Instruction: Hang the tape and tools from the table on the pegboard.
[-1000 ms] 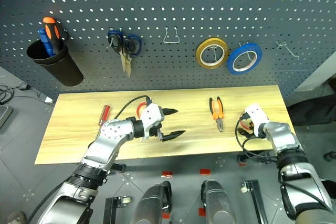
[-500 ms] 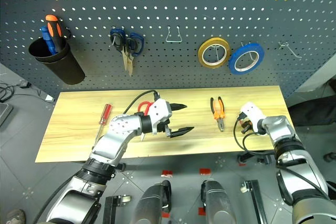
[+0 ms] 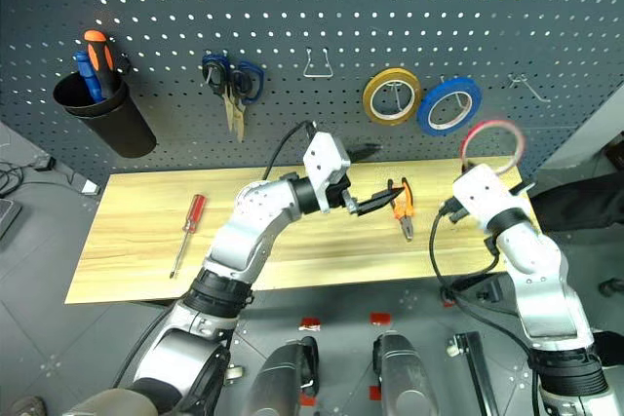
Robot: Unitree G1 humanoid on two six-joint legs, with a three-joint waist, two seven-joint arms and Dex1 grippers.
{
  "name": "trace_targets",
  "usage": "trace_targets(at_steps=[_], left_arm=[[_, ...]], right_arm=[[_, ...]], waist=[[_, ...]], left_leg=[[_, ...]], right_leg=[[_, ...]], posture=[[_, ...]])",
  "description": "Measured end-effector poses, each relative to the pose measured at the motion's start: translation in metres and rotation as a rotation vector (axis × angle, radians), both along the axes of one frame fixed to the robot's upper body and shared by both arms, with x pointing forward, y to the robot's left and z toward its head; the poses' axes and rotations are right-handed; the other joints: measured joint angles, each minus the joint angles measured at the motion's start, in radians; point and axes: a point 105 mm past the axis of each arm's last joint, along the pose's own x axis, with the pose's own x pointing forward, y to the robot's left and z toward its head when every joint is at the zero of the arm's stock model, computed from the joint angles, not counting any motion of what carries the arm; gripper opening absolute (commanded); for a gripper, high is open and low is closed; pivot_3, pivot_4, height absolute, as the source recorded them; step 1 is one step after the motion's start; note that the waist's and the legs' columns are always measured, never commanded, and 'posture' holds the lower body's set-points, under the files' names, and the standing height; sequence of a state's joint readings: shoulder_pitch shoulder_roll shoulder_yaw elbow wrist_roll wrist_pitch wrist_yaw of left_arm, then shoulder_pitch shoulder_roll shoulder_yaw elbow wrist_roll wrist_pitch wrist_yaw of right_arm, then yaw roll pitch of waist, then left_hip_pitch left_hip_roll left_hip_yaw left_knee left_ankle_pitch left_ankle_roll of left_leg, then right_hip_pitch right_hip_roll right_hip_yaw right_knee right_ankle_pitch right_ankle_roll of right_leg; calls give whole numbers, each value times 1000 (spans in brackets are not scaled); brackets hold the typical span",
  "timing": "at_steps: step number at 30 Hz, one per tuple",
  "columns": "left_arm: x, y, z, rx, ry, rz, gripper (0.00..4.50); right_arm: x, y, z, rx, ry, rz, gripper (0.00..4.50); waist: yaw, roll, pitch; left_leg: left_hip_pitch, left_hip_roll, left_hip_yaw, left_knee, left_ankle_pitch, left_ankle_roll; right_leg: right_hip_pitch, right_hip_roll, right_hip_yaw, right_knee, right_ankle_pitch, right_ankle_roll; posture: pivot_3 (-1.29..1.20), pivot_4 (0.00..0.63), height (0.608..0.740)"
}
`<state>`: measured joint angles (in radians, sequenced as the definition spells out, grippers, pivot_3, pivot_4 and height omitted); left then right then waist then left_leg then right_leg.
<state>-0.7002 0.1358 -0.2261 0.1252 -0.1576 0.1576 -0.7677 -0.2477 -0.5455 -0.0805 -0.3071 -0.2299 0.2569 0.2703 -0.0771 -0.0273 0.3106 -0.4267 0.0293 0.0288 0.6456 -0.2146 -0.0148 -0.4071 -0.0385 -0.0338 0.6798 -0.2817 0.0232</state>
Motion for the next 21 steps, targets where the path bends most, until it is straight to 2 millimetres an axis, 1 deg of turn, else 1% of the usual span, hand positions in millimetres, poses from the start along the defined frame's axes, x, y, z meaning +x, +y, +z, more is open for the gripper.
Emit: trace_targets(at_steps=[2, 5, 7, 9, 11, 13, 17, 21], left_arm=[[1, -8, 10, -22, -13, -2, 4421], [3, -14, 18, -35, -22, 0, 4421], [6, -15, 14, -30, -6, 7, 4421], [9, -14, 9, -27, 16, 21, 4421], [13, -13, 6, -28, 31, 40, 4421], [15, -14, 6, -44, 40, 53, 4421], [17, -11, 8, -55, 47, 62, 4421], [17, -10, 8, -56, 49, 64, 4421]], right_arm=[[8, -8, 24, 47, -71, -21, 13], [22, -20, 49, 126, -123, -33, 13], [32, -29, 57, 184, -126, -43, 13], [44, -41, 63, 270, -115, -51, 13], [56, -50, 64, 350, -84, -40, 13], [67, -58, 60, 422, -35, -27, 13], [80, -58, 51, 567, 56, 49, 13], [84, -52, 44, 640, 118, 104, 13]], waist=[[-7, 0, 0], [-13, 0, 0], [-15, 0, 0], [-17, 0, 0], [-16, 0, 0], [-15, 0, 0], [-13, 0, 0], [-13, 0, 0]], left_leg=[[0, 0, 0, 0, 0, 0], [0, 0, 0, -1, 0, 0], [0, 0, 1, -1, 0, 0], [0, 1, 1, -1, 0, 1], [-1, 1, 2, -1, -1, 2], [-1, 0, 3, -1, -1, 3], [-3, 0, 3, -1, -2, 3], [-3, 1, 3, -1, -2, 3]], right_leg=[[0, 0, 0, 0, 0, 0], [0, 0, 0, 0, 1, -1], [0, 0, 1, 0, 3, -5], [0, 0, 0, 0, 3, -6], [0, -1, 0, -1, 3, -6], [0, -2, 0, -2, 3, -6], [0, -2, 0, -3, 3, -6], [0, -2, 0, -2, 3, -6]], posture=[[-246, 318, 740], [-243, 316, 740], [-238, 316, 740], [-233, 314, 740], [-230, 314, 740], [-229, 314, 740], [-224, 315, 740], [-224, 317, 740]])
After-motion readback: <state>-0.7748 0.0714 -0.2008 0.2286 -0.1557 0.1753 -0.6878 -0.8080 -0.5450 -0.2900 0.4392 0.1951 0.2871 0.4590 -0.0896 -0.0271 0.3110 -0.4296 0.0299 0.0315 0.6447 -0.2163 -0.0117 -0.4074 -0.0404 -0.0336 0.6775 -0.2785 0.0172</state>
